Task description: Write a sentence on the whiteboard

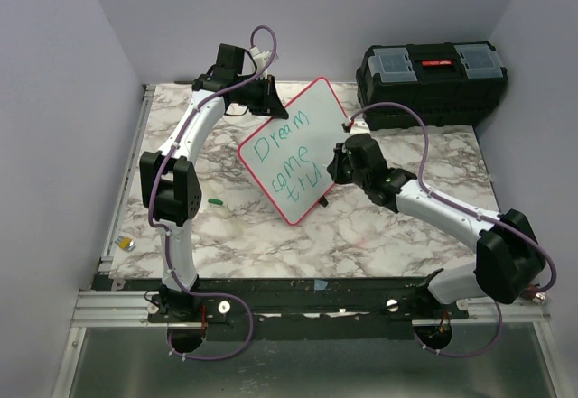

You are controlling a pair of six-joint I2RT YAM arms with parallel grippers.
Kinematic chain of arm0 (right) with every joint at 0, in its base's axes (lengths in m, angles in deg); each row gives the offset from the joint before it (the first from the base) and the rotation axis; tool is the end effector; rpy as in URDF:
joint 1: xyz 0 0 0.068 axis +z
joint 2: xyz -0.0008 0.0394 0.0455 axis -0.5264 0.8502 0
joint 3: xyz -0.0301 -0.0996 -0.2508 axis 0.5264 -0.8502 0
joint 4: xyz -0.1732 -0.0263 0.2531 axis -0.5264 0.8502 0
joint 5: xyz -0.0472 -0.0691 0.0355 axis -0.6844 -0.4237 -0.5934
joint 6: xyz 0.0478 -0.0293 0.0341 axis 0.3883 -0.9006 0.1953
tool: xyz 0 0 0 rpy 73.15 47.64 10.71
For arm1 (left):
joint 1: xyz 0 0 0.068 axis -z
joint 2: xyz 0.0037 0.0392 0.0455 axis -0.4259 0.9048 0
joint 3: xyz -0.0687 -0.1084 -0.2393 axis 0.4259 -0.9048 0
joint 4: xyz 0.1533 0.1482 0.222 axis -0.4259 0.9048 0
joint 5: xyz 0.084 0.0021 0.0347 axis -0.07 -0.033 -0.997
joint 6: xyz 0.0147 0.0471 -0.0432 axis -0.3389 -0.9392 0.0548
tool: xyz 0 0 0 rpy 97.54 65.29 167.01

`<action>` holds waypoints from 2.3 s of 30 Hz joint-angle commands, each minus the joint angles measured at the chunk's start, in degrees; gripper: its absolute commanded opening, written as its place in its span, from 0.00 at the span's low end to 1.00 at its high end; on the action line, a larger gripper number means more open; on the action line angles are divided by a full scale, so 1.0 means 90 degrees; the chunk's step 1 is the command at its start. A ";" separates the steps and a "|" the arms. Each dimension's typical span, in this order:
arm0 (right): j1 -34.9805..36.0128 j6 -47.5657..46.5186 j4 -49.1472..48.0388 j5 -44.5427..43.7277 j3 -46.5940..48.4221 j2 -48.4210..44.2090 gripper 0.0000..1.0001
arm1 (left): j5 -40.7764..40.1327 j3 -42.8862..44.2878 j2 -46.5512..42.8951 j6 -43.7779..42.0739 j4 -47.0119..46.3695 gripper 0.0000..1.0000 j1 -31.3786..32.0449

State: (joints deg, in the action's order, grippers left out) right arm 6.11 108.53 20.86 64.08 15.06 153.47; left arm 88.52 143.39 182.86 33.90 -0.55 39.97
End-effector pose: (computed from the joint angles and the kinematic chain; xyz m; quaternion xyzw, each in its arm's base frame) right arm 0.2993 0.2193 0.2228 -0.0685 0.8723 0.1602 0.4569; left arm 0.4918 -0.1665 0.3138 0.1639 0.8494 -0.4185 0.2767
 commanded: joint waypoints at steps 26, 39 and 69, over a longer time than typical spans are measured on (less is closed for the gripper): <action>-0.0386 -0.0162 -0.0440 0.0233 0.0123 0.0661 0.01 | -0.0299 -0.0119 -0.0166 -0.0267 0.0176 0.00 0.0147; -0.0546 -0.0249 -0.0356 0.0596 0.0530 0.0821 0.00 | -0.0299 -0.0071 -0.0094 -0.0277 0.0183 0.00 0.0141; -0.0545 -0.0105 -0.0389 0.1811 -0.0326 0.0662 0.01 | -0.0312 -0.0032 -0.0084 -0.0277 0.0214 0.00 0.0147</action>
State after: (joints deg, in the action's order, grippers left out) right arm 0.42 106.87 15.68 76.56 15.13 158.03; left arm 88.08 143.37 182.86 33.99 -0.46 39.95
